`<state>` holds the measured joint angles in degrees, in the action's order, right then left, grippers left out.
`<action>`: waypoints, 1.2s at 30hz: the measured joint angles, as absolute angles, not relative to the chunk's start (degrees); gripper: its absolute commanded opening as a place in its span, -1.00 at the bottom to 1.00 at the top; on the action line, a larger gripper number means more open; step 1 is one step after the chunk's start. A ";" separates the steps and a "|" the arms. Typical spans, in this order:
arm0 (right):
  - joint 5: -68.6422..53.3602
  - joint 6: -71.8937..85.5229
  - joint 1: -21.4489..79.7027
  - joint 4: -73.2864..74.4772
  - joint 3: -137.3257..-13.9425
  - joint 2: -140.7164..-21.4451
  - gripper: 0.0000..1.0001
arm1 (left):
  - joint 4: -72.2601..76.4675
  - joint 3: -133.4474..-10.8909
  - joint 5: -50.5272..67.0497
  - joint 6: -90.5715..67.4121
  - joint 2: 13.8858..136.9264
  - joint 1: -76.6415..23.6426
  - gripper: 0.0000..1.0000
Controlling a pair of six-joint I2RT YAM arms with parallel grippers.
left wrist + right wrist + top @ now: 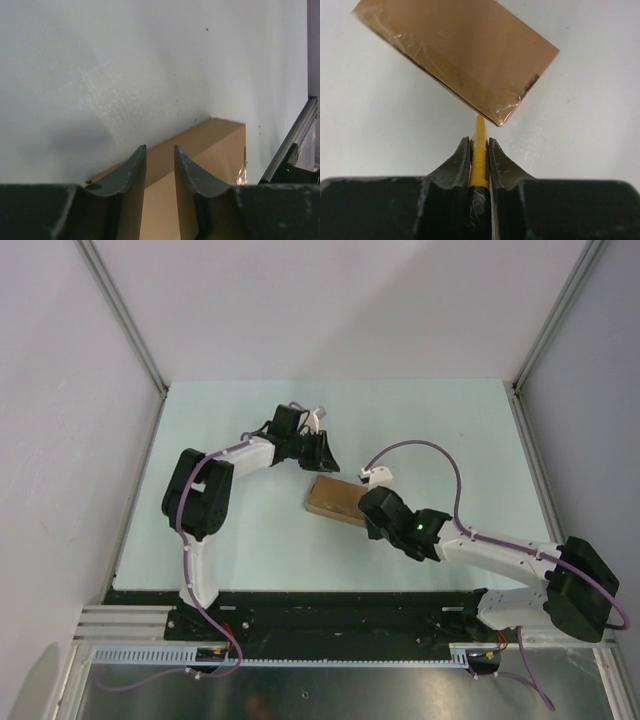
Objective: Unpack the express box
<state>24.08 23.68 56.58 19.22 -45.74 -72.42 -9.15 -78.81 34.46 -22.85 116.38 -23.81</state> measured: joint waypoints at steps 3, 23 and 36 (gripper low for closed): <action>25.36 24.45 54.41 18.94 -45.52 -72.73 -1.00 | -8.80 -77.45 35.48 -22.48 116.27 -23.81 -0.34; 21.67 22.79 39.55 -2.26 -46.74 -85.80 -1.00 | -8.51 -59.53 38.22 -22.41 104.14 -25.56 -0.38; 21.10 20.32 38.50 -2.79 -52.29 -90.37 -1.00 | -9.61 -56.42 25.69 -23.14 92.92 -26.17 -0.37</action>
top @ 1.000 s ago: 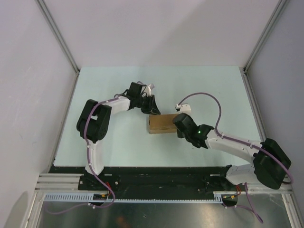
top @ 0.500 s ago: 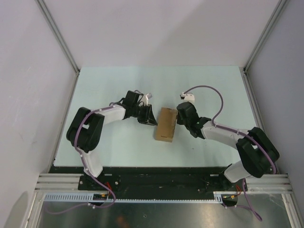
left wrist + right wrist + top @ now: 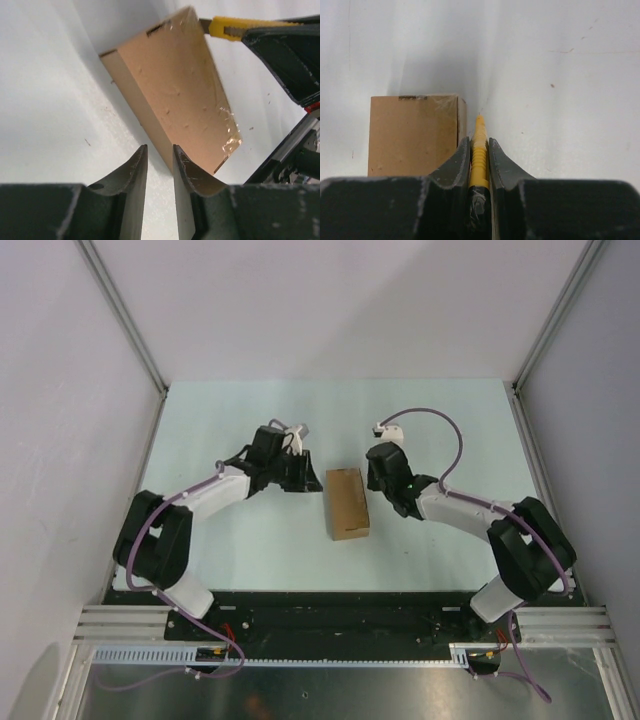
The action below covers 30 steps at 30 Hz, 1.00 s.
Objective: Unpack the express box
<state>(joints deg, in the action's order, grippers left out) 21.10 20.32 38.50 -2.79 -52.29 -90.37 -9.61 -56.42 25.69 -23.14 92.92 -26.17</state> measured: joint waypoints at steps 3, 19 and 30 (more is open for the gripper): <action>23.68 20.75 38.83 0.82 -53.52 -87.79 -1.00 | -9.67 -58.11 24.67 -23.11 91.59 -26.26 -0.36; 22.81 23.81 45.34 11.97 -55.33 -78.02 -1.00 | -8.32 -71.83 31.24 -27.64 103.20 -31.22 -0.57; 24.58 27.40 45.52 13.52 -55.33 -80.60 -1.00 | -9.15 -73.73 23.88 -27.99 105.03 -34.54 -0.50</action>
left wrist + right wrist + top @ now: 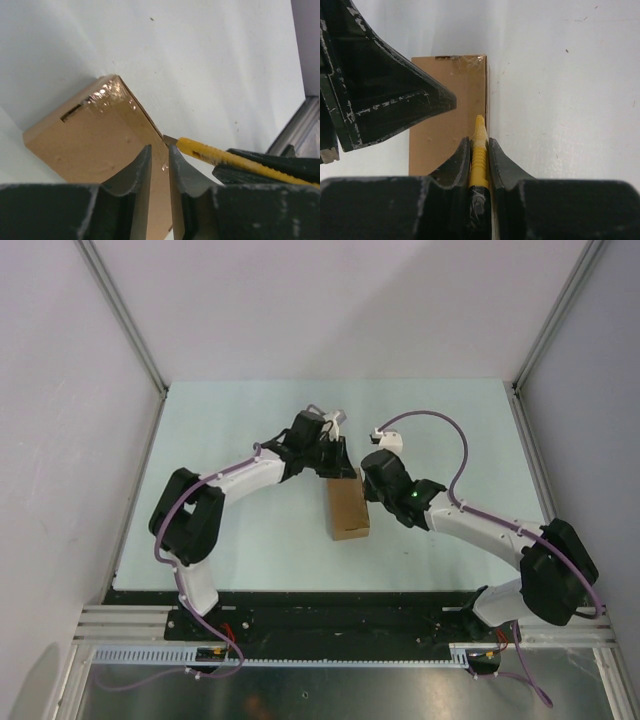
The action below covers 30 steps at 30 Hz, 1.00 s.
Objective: Unpack the express box
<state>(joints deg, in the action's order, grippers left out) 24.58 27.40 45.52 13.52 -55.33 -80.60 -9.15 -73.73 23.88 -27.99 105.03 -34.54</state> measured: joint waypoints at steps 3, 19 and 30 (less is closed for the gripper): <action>25.54 27.53 45.52 13.58 -55.33 -81.36 -1.00 | -9.08 -73.73 22.06 -27.90 105.47 -34.87 -0.49; 26.52 27.62 45.30 12.99 -55.33 -83.64 -1.00 | -9.61 -73.06 17.02 -27.53 108.99 -35.68 -0.47; 26.52 28.10 45.71 13.15 -55.33 -84.07 -1.00 | -9.54 -72.93 16.29 -27.77 109.08 -35.73 -0.49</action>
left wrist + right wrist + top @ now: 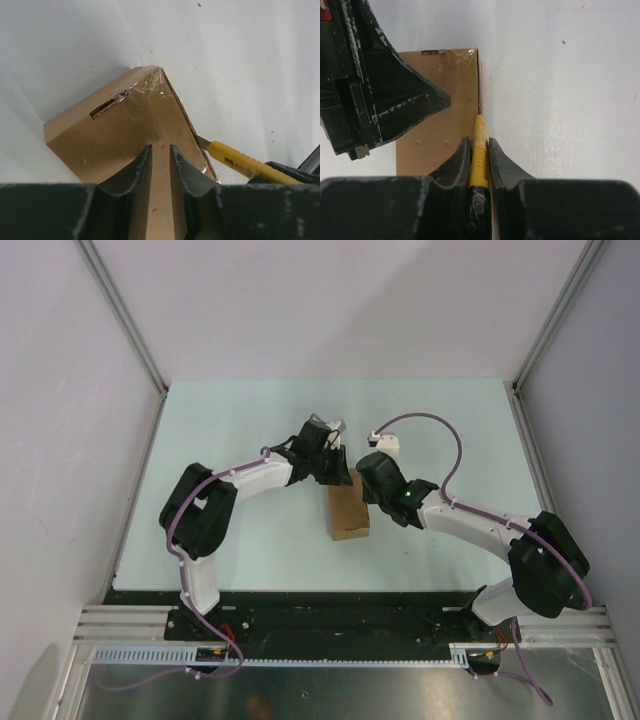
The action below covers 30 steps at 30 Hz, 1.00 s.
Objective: Unpack the express box
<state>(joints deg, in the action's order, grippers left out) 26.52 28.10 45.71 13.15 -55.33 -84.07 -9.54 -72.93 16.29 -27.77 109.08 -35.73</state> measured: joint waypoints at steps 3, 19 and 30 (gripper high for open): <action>26.65 28.99 46.22 14.37 -55.33 -84.07 -1.00 | -9.63 -72.93 15.92 -28.67 109.16 -35.73 -0.48; 28.71 36.16 52.62 27.31 -55.33 -79.83 -1.00 | -12.56 -74.85 13.80 -36.27 110.65 -35.68 -0.57; 29.43 38.96 54.70 30.83 -55.29 -78.65 -1.00 | -13.23 -75.16 13.26 -38.00 110.80 -35.73 -0.61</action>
<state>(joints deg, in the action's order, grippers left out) 29.43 38.96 54.70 30.83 -55.29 -78.65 -13.23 -75.16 13.26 -38.00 110.80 -35.73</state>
